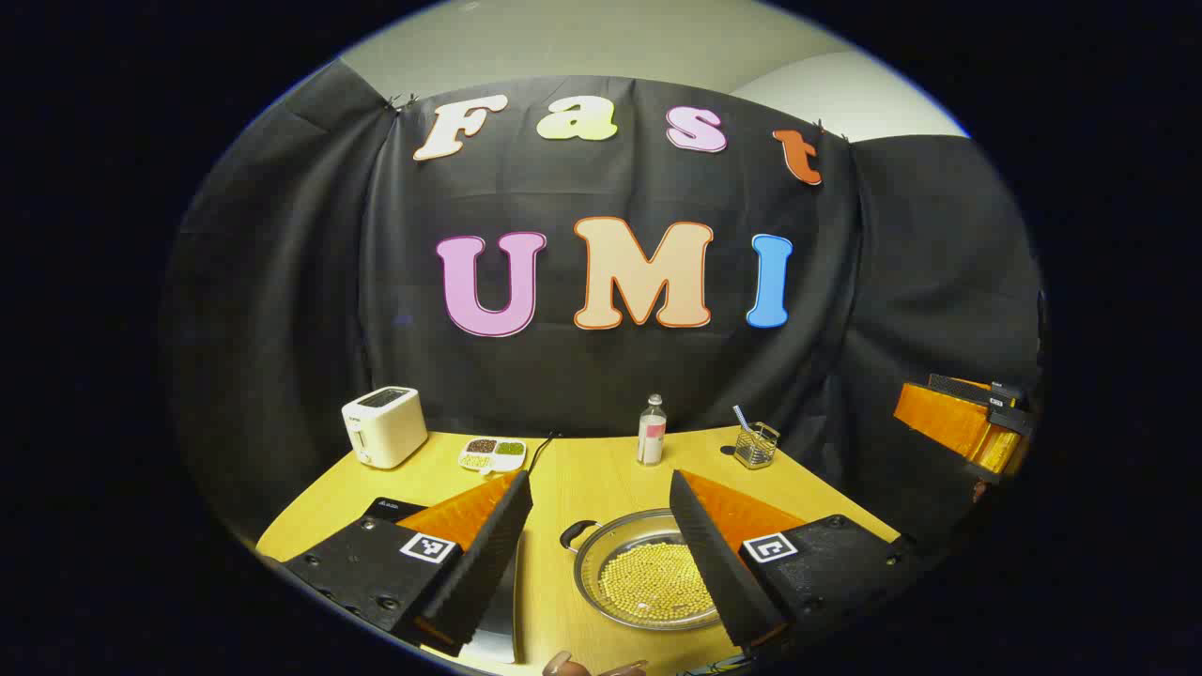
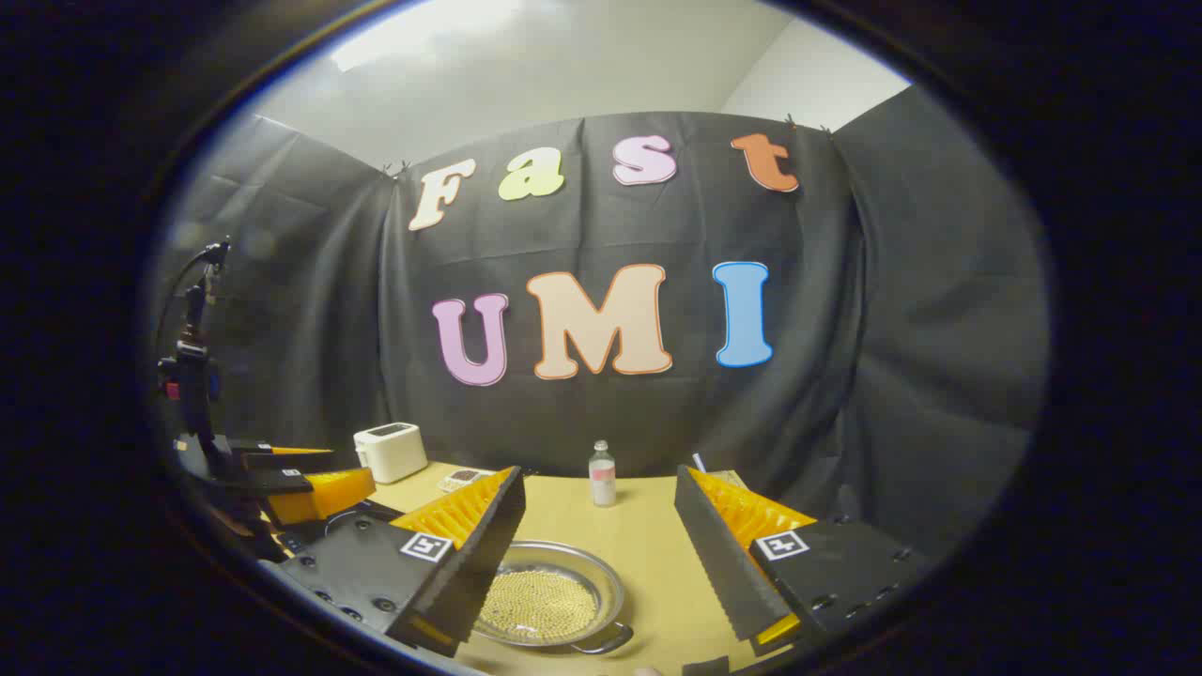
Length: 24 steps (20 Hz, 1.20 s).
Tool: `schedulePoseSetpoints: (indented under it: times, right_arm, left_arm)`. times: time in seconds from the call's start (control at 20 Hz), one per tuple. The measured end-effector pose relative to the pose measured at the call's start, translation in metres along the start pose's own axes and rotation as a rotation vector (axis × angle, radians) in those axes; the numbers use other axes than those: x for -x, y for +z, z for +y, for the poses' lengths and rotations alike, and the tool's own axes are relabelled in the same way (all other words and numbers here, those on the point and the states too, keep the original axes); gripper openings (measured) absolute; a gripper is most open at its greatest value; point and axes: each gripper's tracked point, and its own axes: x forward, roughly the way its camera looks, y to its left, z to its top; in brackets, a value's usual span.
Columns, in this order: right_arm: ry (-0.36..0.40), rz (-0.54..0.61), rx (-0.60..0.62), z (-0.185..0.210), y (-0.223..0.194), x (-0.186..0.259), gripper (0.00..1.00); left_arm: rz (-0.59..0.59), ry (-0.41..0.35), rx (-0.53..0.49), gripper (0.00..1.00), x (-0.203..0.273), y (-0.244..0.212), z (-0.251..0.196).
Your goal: First push the handle of the pot to place it horizontally, then grasp the pot with both hands and set it on the induction cooktop.
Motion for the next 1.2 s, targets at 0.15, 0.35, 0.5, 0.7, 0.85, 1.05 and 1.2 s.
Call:
schedulePoseSetpoints:
  times: [0.15, 0.35, 0.5, 0.7, 0.85, 1.05, 1.2]
  right_arm:
    - [0.009, 0.010, 0.008, 0.003, -0.002, 0.001, 0.99]
    - [0.061, 0.023, -0.001, 0.018, -0.006, 0.004, 0.99]
    - [0.068, 0.040, 0.005, 0.020, -0.011, 0.005, 0.99]
    - [0.057, 0.049, 0.010, 0.021, -0.013, 0.006, 0.99]
    - [0.050, 0.046, 0.025, 0.023, -0.013, 0.008, 0.98]
    - [0.042, 0.055, 0.034, 0.024, -0.015, 0.011, 0.99]
    - [0.039, 0.060, 0.040, 0.023, -0.016, 0.013, 0.99]
  left_arm:
    - [0.005, -0.007, 0.005, 0.95, 0.000, -0.003, -0.001]
    - [0.026, -0.006, 0.010, 0.94, 0.001, -0.008, 0.001]
    - [0.029, -0.002, 0.002, 0.95, 0.003, -0.007, 0.004]
    - [0.028, -0.013, -0.013, 0.95, 0.003, -0.008, 0.003]
    - [0.030, -0.021, -0.008, 0.96, 0.005, -0.009, 0.003]
    - [0.031, -0.018, -0.010, 0.95, 0.005, -0.008, 0.005]
    - [0.035, -0.014, -0.010, 0.95, 0.007, -0.010, 0.007]
